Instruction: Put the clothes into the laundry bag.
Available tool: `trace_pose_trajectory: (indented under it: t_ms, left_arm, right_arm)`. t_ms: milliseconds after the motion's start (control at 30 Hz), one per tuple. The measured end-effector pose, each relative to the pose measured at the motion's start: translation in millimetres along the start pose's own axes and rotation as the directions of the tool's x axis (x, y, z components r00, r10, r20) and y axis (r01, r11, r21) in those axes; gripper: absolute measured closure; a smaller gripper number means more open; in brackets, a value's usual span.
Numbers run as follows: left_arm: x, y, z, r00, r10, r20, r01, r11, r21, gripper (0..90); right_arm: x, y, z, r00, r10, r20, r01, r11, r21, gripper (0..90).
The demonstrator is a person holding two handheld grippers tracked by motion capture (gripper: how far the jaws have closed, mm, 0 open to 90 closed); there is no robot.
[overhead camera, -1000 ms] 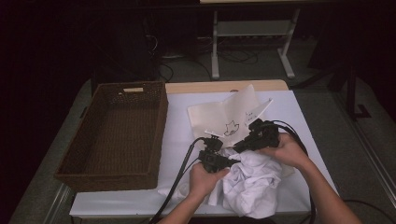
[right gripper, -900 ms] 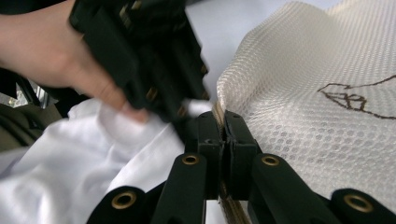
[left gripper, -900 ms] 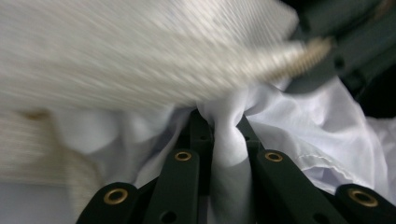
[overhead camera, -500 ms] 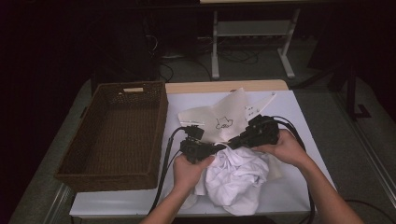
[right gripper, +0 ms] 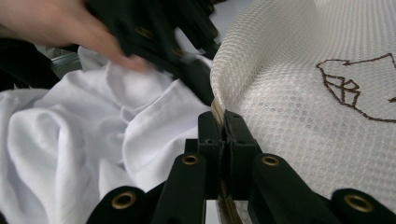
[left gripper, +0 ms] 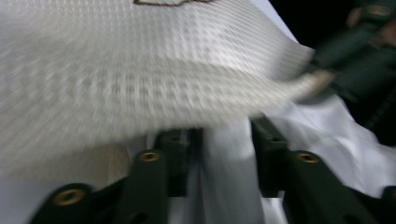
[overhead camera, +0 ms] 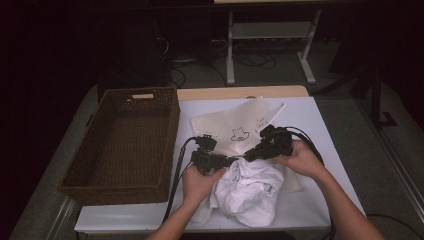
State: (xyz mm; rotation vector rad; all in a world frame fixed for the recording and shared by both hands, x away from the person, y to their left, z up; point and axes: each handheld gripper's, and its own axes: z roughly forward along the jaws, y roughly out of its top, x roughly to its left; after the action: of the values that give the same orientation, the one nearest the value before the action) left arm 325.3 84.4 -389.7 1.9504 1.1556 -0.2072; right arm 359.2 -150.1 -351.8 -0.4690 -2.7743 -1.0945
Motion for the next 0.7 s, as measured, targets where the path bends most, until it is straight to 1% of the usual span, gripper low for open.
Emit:
trace_pose_trajectory:
  t_ms: [67, 100, 133, 200, 233, 300, 333, 367, 400, 433, 467, 500, 533, 600, 667, 700]
  left_arm:
    - [-3.7, -2.4, -9.6, 1.0, -0.001, 0.006, 0.001, 0.9997, 0.025, 50.4]
    - [-6.3, -3.8, -13.6, 1.0, -0.002, 0.002, 0.002, 0.9989, 0.047, 48.9]
    - [-8.7, -5.5, -17.4, 0.9999, 0.003, 0.011, -0.003, 0.9981, 0.061, 48.0]
    - [-13.5, -9.0, -22.1, 0.9997, 0.02, 0.015, -0.021, 0.9967, 0.078, 45.5]
    - [-14.4, -10.5, -20.6, 0.9996, 0.025, 0.013, -0.026, 0.9945, 0.102, 42.8]
    - [-11.8, -14.5, -10.3, 0.9997, 0.001, 0.025, -0.005, 0.9865, 0.164, 38.7]
    - [-9.1, -17.1, -3.0, 0.9994, -0.007, 0.033, 0.0, 0.9804, 0.197, 38.0]
    - [-6.3, -19.1, 3.6, 0.999, -0.018, 0.041, 0.009, 0.9777, 0.21, 38.2]
    - [-4.2, -20.9, 9.2, 0.9981, -0.037, 0.049, 0.026, 0.9798, 0.198, 40.7]
    - [-3.0, -21.4, 13.8, 0.9982, -0.035, 0.048, 0.026, 0.9826, 0.184, 48.0]
    - [-2.1, -20.9, 18.0, 0.9986, -0.027, 0.046, 0.019, 0.9853, 0.17, 58.8]
    - [0.2, -19.5, 20.8, 0.9988, -0.026, 0.042, 0.019, 0.9878, 0.154, 67.2]
    - [2.5, -18.1, 22.8, 0.9985, -0.034, 0.043, 0.028, 0.9916, 0.126, 74.3]
    - [7.2, -14.6, 24.9, 0.9967, -0.06, 0.054, 0.056, 0.996, 0.07, 80.4]
    - [9.5, -8.8, 23.0, 0.9946, -0.085, 0.06, 0.084, 0.9963, 0.02, 82.2]
    - [8.9, -5.3, 21.3, 0.9943, -0.085, 0.064, 0.085, 0.9963, -0.002, 82.5]
  right_arm:
    - [-2.0, -1.3, -1.0, 1.0, 0.007, -0.001, -0.007, 1.0, -0.003, 86.3]
    - [-2.4, -1.6, -1.2, 0.9999, 0.01, 0.001, -0.01, 1.0, -0.007, 86.2]
    - [-2.5, -1.5, -1.3, 0.9999, 0.01, 0.003, -0.01, 1.0, -0.008, 86.3]
    - [-2.1, -0.9, -1.0, 1.0, 0.008, 0.005, -0.008, 1.0, -0.006, 86.3]
    - [-1.9, -0.6, -0.7, 0.9999, 0.008, 0.006, -0.008, 1.0, -0.006, 86.3]
    - [-1.6, -0.1, 0.1, 0.9999, 0.009, 0.005, -0.009, 1.0, -0.006, 86.3]
    - [-1.4, 0.1, 0.3, 1.0, 0.008, 0.004, -0.008, 1.0, -0.005, 86.3]
    - [-1.0, 0.0, 0.4, 1.0, 0.007, 0.004, -0.007, 1.0, -0.002, 86.3]
    - [-0.1, -0.1, 0.9, 1.0, 0.008, 0.004, -0.008, 1.0, 0.003, 86.3]
    - [0.7, -0.3, 1.9, 1.0, 0.004, 0.004, -0.004, 1.0, 0.009, 86.3]
    - [1.4, -0.5, 2.7, 1.0, -0.001, 0.004, 0.001, 1.0, 0.015, 86.3]
    - [1.8, -0.5, 3.2, 1.0, -0.002, 0.003, 0.002, 1.0, 0.018, 86.3]
    - [1.7, -0.5, 3.2, 1.0, -0.002, 0.002, 0.002, 1.0, 0.02, 86.3]
    - [1.9, -0.4, 1.8, 1.0, -0.003, -0.002, 0.003, 1.0, 0.012, 86.4]
    - [2.9, -0.6, -0.5, 0.9999, -0.004, -0.01, 0.004, 1.0, 0.006, 86.6]
    - [3.4, -0.7, -2.5, 0.9999, -0.003, -0.01, 0.003, 1.0, -0.001, 86.5]
